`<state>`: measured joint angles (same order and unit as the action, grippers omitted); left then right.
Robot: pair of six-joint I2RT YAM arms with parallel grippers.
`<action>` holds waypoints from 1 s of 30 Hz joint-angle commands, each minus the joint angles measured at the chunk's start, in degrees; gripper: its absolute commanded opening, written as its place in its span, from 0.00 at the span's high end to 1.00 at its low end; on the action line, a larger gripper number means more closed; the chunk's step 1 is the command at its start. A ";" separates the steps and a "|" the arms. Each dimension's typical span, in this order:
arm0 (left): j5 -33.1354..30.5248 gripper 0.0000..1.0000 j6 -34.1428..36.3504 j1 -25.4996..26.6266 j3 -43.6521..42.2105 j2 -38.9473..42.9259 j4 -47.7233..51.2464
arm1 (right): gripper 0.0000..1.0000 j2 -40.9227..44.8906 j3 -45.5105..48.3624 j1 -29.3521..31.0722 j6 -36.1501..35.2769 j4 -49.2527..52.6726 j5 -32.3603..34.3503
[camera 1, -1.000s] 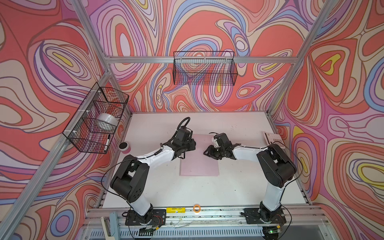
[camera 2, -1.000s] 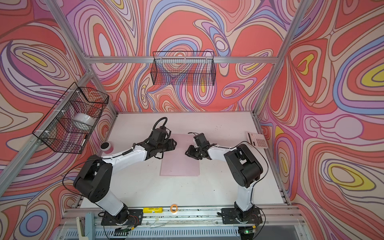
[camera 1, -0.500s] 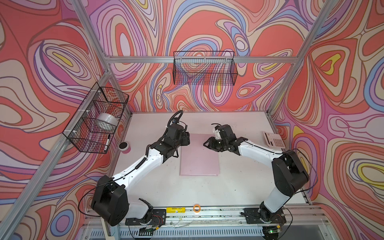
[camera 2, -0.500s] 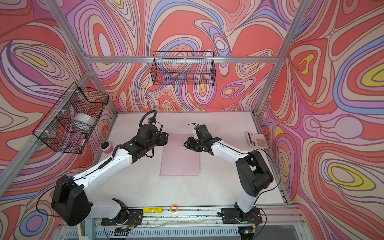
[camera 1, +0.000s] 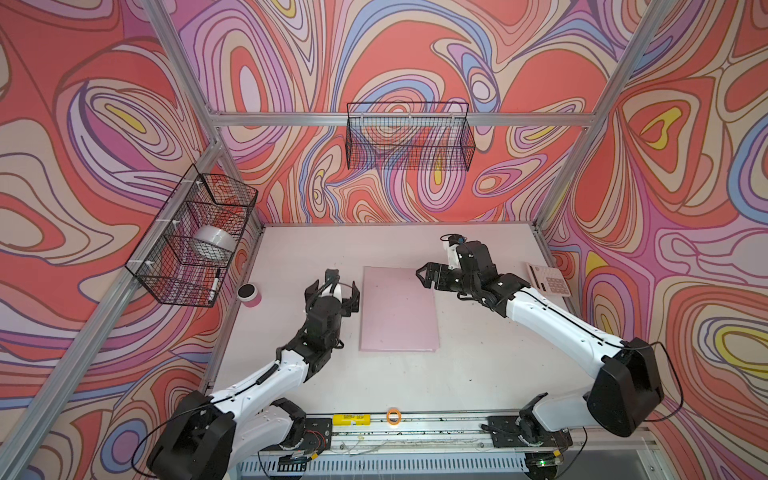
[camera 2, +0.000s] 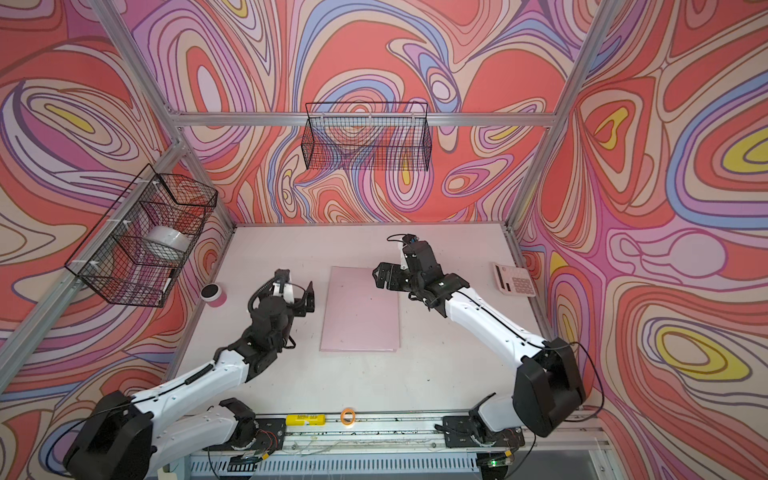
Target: Put the files into the folder
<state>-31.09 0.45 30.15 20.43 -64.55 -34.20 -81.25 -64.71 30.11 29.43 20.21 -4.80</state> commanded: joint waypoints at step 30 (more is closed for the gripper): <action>19.49 0.00 -3.67 -28.38 -3.05 -22.58 -22.91 | 0.01 -15.37 43.44 -16.70 -36.20 -87.67 34.11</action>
<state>-12.25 -2.22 1.87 17.56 -88.18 -58.76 -98.61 -22.44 15.18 -7.27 -52.60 31.57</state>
